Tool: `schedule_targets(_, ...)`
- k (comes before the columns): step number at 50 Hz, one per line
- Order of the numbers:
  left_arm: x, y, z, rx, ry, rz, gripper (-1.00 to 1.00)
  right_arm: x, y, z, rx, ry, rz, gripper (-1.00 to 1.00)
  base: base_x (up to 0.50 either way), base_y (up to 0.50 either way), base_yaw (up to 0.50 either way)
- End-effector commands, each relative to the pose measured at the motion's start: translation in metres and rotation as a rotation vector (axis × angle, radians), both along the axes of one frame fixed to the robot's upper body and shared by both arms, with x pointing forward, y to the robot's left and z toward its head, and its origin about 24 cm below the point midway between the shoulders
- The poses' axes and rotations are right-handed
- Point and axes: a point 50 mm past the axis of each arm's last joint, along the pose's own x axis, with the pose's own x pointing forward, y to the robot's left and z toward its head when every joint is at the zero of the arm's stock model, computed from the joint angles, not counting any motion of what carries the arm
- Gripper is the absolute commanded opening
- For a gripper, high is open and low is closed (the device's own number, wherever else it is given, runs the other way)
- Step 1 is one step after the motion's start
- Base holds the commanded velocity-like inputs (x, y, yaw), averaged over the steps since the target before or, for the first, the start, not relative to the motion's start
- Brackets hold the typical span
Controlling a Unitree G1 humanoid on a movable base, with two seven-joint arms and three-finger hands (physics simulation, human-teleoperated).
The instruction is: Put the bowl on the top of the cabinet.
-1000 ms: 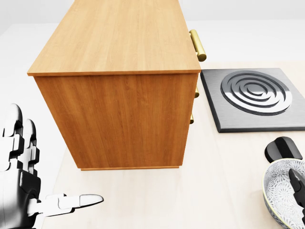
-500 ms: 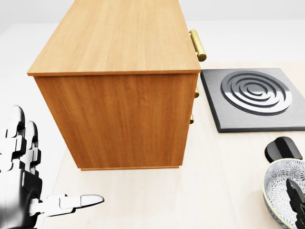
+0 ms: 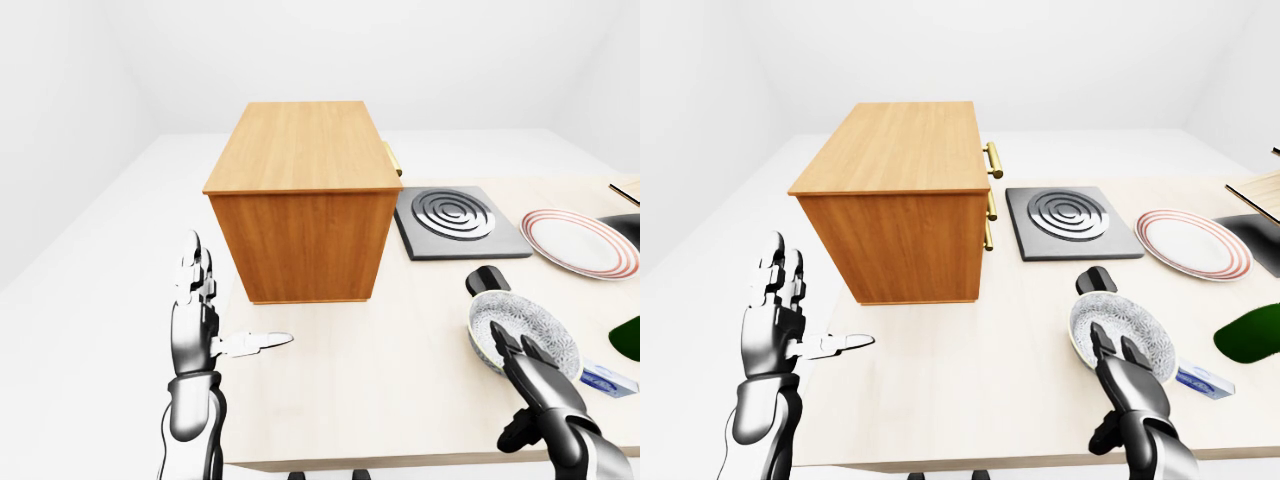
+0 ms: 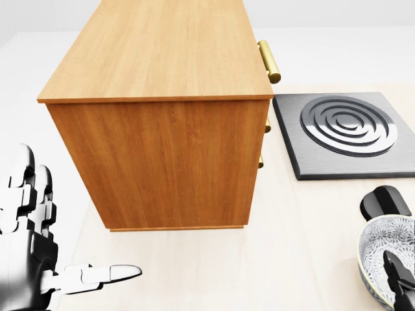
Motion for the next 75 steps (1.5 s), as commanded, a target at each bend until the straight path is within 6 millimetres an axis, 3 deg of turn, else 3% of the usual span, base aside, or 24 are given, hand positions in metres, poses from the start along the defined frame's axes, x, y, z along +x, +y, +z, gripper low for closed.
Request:
schedule_targets(1,0.001,0.000,-0.001,-0.002,0.005,0.000,1.00,0.001,0.000,-0.014,-0.005,0.046,0.018,1.00,0.00,0.00,0.00)
schedule_targets(2,0.001,0.000,-0.001,-0.002,0.005,0.001,1.00,0.000,0.001,-0.014,-0.001,0.045,0.018,0.32,0.00,0.00,0.00)
schedule_targets(3,0.001,0.001,-0.001,-0.002,0.005,0.000,1.00,-0.001,0.001,-0.012,0.005,0.044,0.019,-1.00,0.00,0.00,0.00)
schedule_targets(16,0.001,0.000,-0.002,-0.001,0.008,-0.003,1.00,-0.002,0.000,-0.007,0.009,0.030,0.007,-1.00,0.00,0.00,0.00)
schedule_targets(22,0.001,0.000,-0.003,-0.001,0.015,-0.003,1.00,-0.002,-0.002,0.008,0.009,-0.017,-0.001,-1.00,0.00,0.00,0.00)
schedule_targets(29,0.001,-0.001,-0.001,0.000,0.002,-0.004,1.00,-0.009,0.000,0.060,0.015,-0.154,0.001,-1.00,0.00,0.00,0.00)
schedule_targets(34,0.001,-0.001,-0.001,0.000,0.005,-0.004,1.00,-0.014,0.004,0.086,0.024,-0.231,0.012,-1.00,0.00,0.00,0.00)
schedule_targets(39,0.000,-0.001,0.002,0.001,-0.009,-0.006,1.00,-0.017,0.012,0.125,-0.018,-0.413,0.060,-1.00,0.00,0.00,0.00)
schedule_targets(46,0.001,-0.001,0.000,0.000,0.001,-0.008,1.00,-0.008,0.023,0.163,-0.106,-0.579,0.158,-1.00,0.00,0.00,0.00)
schedule_targets(51,0.002,-0.001,0.000,-0.001,0.000,-0.008,1.00,0.026,0.023,0.184,-0.232,-0.598,0.248,-1.00,0.00,0.00,0.00)
schedule_targets(53,0.001,-0.001,0.000,-0.001,-0.002,-0.008,1.00,0.049,0.022,0.204,-0.301,-0.621,0.295,-1.00,0.00,0.00,0.00)
schedule_targets(56,0.002,-0.001,0.001,-0.002,-0.004,-0.009,1.00,0.076,0.017,0.217,-0.339,-0.589,0.322,-1.00,0.00,0.00,0.00)
schedule_targets(60,0.002,-0.001,0.002,-0.001,-0.010,-0.007,1.00,0.134,0.005,0.244,-0.350,-0.504,0.305,-1.00,0.00,0.00,0.00)
schedule_targets(68,0.003,-0.001,0.002,-0.003,-0.012,-0.005,1.00,0.219,-0.017,0.287,-0.363,-0.512,0.161,-1.00,0.00,0.00,0.00)
schedule_targets(75,0.003,-0.002,0.003,-0.003,-0.014,-0.008,1.00,0.239,-0.012,0.299,-0.386,-0.504,0.104,-1.00,0.00,0.00,0.00)
